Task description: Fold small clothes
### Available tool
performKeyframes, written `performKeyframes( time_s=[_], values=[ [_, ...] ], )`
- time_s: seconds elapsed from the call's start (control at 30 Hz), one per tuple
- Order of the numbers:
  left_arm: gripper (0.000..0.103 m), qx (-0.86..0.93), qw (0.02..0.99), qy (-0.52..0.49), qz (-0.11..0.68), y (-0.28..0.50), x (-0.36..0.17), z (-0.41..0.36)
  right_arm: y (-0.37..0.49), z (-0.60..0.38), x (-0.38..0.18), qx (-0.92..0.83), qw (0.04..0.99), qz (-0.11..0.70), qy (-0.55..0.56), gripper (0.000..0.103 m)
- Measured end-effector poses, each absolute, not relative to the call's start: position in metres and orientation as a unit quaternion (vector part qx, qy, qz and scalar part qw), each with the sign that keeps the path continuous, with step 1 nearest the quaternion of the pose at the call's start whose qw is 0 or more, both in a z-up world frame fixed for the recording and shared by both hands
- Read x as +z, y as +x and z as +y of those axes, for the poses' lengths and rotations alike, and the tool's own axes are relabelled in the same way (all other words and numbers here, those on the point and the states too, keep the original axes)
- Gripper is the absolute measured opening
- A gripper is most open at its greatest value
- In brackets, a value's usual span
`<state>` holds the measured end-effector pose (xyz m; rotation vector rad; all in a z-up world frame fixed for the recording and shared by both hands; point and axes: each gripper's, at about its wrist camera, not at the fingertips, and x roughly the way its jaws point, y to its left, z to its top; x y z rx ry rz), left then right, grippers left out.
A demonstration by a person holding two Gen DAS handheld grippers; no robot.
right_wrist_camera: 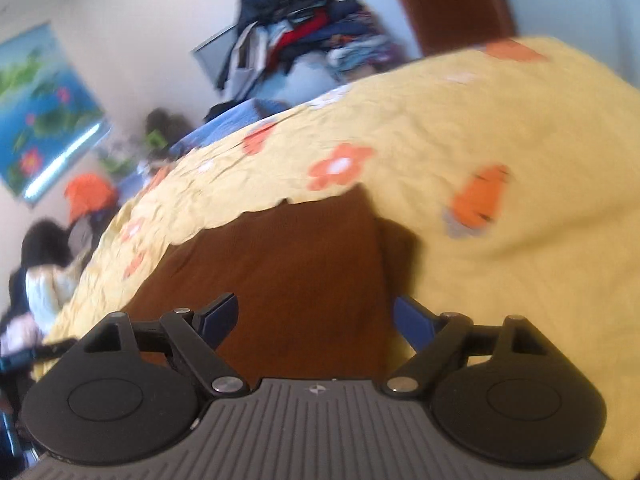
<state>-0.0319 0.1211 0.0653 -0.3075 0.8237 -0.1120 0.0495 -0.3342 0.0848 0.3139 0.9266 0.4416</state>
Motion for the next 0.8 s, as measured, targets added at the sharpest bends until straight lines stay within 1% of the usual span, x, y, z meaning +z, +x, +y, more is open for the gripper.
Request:
performKeyframes(
  time_s=[0.03, 0.07, 0.1, 0.13, 0.23, 0.33, 0.4, 0.5, 0.53, 0.57, 0.6, 0.63, 0.67, 0.7, 0.8],
  values=[
    [0.077, -0.046, 0.899, -0.139, 0.412, -0.025, 0.06, 0.115, 0.056, -0.327, 0.082, 0.219, 0.855, 0.448, 0.14, 0.086],
    [0.035, -0.046, 0.897, -0.131, 0.42, -0.018, 0.054, 0.109, 0.061, -0.318, 0.077, 0.223, 0.852, 0.457, 0.124, 0.083],
    [0.015, -0.046, 0.895, -0.123, 0.426, -0.017, 0.051, 0.105, 0.065, -0.31, 0.071, 0.22, 0.851, 0.465, 0.105, 0.083],
    [0.01, -0.044, 0.896, -0.124, 0.423, -0.019, 0.05, 0.105, 0.065, -0.306, 0.066, 0.215, 0.849, 0.474, 0.088, 0.082],
    [0.005, -0.009, 0.911, -0.115, 0.396, -0.043, 0.05, 0.108, 0.059, -0.296, 0.061, 0.226, 0.845, 0.481, 0.06, 0.081],
    [0.005, 0.008, 0.915, -0.101, 0.391, -0.065, 0.039, 0.109, 0.043, -0.3, 0.056, 0.233, 0.841, 0.486, 0.039, 0.081],
    [0.006, 0.013, 0.923, -0.074, 0.379, -0.07, 0.045, 0.105, 0.034, -0.3, 0.053, 0.234, 0.846, 0.48, 0.017, 0.082],
    [0.011, -0.005, 0.942, -0.08, 0.327, -0.069, 0.076, 0.107, 0.037, -0.304, 0.061, 0.235, 0.842, 0.483, 0.039, 0.082],
    [0.024, -0.013, 0.947, -0.085, 0.308, -0.065, 0.088, 0.108, 0.041, -0.306, 0.068, 0.239, 0.844, 0.476, 0.055, 0.082],
    [0.061, -0.027, 0.95, -0.089, 0.297, -0.055, 0.098, 0.109, 0.045, -0.307, 0.075, 0.245, 0.848, 0.465, 0.068, 0.085],
    [0.087, -0.037, 0.951, -0.089, 0.293, -0.042, 0.105, 0.107, 0.05, -0.306, 0.081, 0.25, 0.852, 0.455, 0.075, 0.087],
    [0.103, -0.039, 0.954, -0.087, 0.285, -0.027, 0.109, 0.104, 0.058, -0.303, 0.086, 0.251, 0.857, 0.444, 0.073, 0.093],
    [0.103, -0.044, 0.955, -0.084, 0.28, -0.011, 0.109, 0.102, 0.066, -0.3, 0.089, 0.249, 0.864, 0.433, 0.068, 0.096],
    [0.103, -0.047, 0.953, -0.076, 0.291, 0.01, 0.105, 0.098, 0.076, -0.296, 0.09, 0.246, 0.869, 0.424, 0.064, 0.096],
    [0.103, -0.04, 0.931, -0.084, 0.352, 0.075, 0.081, 0.092, 0.118, -0.287, 0.082, 0.231, 0.873, 0.427, 0.052, 0.096]
  ],
)
